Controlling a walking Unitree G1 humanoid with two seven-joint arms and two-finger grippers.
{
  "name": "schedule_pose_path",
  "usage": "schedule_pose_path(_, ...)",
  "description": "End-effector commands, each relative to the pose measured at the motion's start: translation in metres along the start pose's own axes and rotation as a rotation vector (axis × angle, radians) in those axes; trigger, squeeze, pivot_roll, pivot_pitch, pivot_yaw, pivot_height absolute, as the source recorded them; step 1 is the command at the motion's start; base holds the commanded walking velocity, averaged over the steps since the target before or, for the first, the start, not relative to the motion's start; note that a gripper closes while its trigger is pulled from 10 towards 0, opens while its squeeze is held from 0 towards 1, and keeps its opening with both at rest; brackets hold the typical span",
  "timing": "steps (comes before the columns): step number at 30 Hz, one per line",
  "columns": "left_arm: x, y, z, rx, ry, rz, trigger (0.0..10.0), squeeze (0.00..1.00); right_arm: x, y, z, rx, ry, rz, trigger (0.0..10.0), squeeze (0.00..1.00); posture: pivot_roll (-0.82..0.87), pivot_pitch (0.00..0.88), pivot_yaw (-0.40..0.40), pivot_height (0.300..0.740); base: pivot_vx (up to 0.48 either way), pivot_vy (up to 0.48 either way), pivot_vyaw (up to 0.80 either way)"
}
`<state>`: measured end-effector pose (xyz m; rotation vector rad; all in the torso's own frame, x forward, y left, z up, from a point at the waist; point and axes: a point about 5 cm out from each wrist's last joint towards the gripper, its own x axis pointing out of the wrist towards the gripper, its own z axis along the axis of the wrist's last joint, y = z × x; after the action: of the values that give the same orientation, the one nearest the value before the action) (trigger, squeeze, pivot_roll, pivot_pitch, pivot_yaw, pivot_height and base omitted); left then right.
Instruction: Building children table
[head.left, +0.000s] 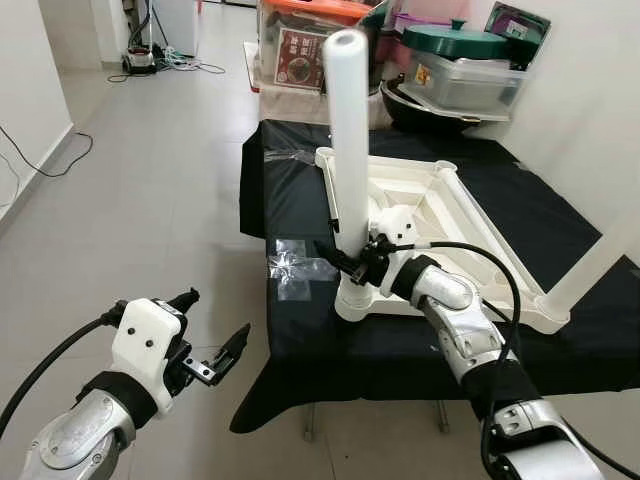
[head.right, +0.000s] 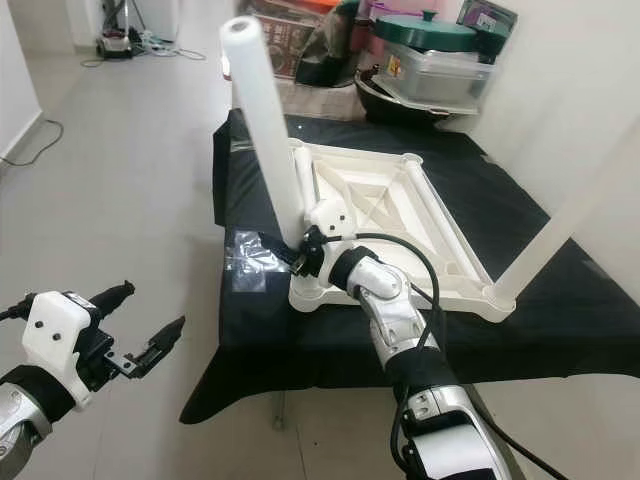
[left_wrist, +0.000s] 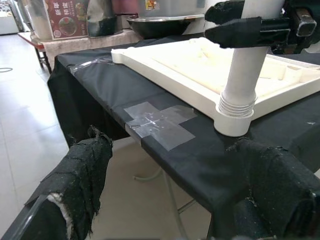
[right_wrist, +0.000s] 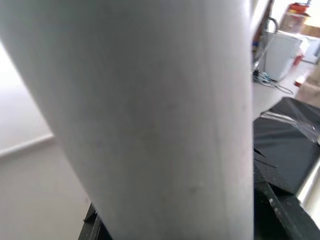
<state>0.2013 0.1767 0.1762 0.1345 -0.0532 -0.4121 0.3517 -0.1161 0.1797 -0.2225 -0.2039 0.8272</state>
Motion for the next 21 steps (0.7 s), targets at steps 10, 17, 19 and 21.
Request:
schedule_pose_path(10,-0.001,0.002,-0.003,-0.013,0.003,0.034,10.0,0.0,-0.002,0.012,-0.034,0.251,0.08,-0.053,0.0,0.0,0.17,0.0,-0.17,0.74,0.0,0.0,0.0)
schedule_pose_path(17,-0.002,0.002,-0.002,-0.016,0.0,0.043,10.0,0.0,-0.001,0.015,-0.032,0.259,0.067,-0.018,0.0,0.0,0.18,0.0,-0.172,0.74,0.0,0.0,0.0)
schedule_pose_path(19,-0.002,0.002,-0.002,-0.017,-0.001,0.044,10.0,0.0,0.0,0.016,-0.031,0.268,0.062,-0.008,0.0,0.0,0.18,0.0,-0.172,0.74,0.0,0.0,0.0)
schedule_pose_path(21,-0.002,0.003,-0.002,-0.022,-0.003,0.049,10.0,0.0,0.001,0.018,-0.028,0.285,0.043,0.023,0.0,0.0,0.18,0.0,-0.172,0.74,0.0,0.0,0.0)
